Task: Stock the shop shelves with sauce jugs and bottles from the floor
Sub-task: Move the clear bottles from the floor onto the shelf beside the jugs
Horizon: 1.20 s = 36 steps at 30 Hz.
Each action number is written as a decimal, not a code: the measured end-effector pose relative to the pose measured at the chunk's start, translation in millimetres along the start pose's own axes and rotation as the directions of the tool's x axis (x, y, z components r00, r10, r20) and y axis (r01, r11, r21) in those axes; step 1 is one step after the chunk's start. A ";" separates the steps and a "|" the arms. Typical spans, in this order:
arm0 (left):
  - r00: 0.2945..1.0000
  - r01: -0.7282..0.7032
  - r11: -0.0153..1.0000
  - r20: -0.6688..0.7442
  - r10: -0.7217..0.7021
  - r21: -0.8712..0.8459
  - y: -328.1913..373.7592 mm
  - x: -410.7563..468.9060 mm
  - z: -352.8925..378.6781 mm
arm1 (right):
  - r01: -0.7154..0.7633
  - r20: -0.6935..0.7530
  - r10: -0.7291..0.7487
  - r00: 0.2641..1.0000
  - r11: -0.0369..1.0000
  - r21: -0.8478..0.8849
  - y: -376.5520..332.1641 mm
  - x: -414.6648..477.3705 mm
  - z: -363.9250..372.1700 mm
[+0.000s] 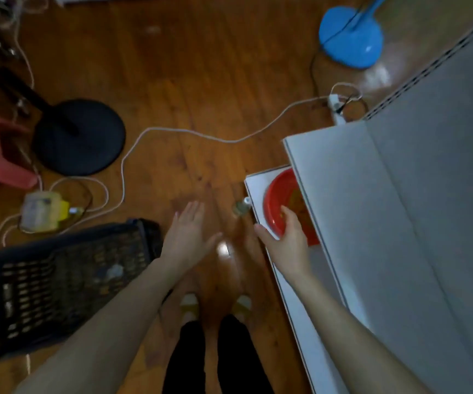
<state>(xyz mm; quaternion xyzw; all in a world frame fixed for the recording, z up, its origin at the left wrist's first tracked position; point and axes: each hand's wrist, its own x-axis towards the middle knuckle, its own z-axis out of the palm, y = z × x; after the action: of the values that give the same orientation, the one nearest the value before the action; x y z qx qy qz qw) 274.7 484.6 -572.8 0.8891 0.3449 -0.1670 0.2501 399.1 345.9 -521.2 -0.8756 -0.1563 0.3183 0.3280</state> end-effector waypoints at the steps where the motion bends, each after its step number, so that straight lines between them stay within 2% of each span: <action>1: 1.000 -0.018 1.000 0.016 0.018 0.006 -8.7 16.0 22.1 | -0.043 0.019 0.043 0.999 0.999 -0.007 24.7 17.3 19.2; 7: 0.988 -0.122 0.992 0.094 0.121 0.010 -53.2 125.8 181.9 | -0.083 0.058 0.091 0.994 0.989 -0.120 175.7 133.2 124.3; 12: 0.990 -0.116 0.992 0.075 0.119 -0.043 -77.2 219.9 300.8 | -0.037 0.013 0.039 0.999 0.994 -0.107 256.3 220.9 195.1; 17: 0.982 -0.187 0.966 -0.013 0.188 -0.179 -76.1 303.5 365.4 | 0.049 -0.118 -0.051 0.992 0.999 -0.019 291.4 291.8 234.6; 20: 0.971 -0.236 0.886 -0.059 0.232 -0.399 -71.7 341.0 389.8 | 0.140 -0.150 -0.128 0.980 0.987 0.075 303.0 316.3 250.3; 23: 0.959 -0.282 0.764 -0.193 0.207 -0.581 -74.4 352.8 402.8 | 0.190 -0.199 -0.159 0.967 0.971 0.147 309.3 320.9 257.6; 28: 0.930 -0.354 0.754 -0.292 0.223 -0.554 -83.5 314.1 390.2 | 0.128 -0.175 -0.086 0.981 0.961 0.247 293.7 283.3 247.8; 36: 0.975 -0.218 0.749 -0.110 0.192 -0.626 -71.1 154.9 270.0 | 0.059 -0.071 -0.039 0.997 0.948 0.313 189.5 152.7 185.2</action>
<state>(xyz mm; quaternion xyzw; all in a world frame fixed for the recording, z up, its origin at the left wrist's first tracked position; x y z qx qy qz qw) 300.9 460.8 -890.1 0.7879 0.2862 0.0050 0.5452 403.5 368.1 -826.2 -0.8176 -0.1148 0.3027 0.4761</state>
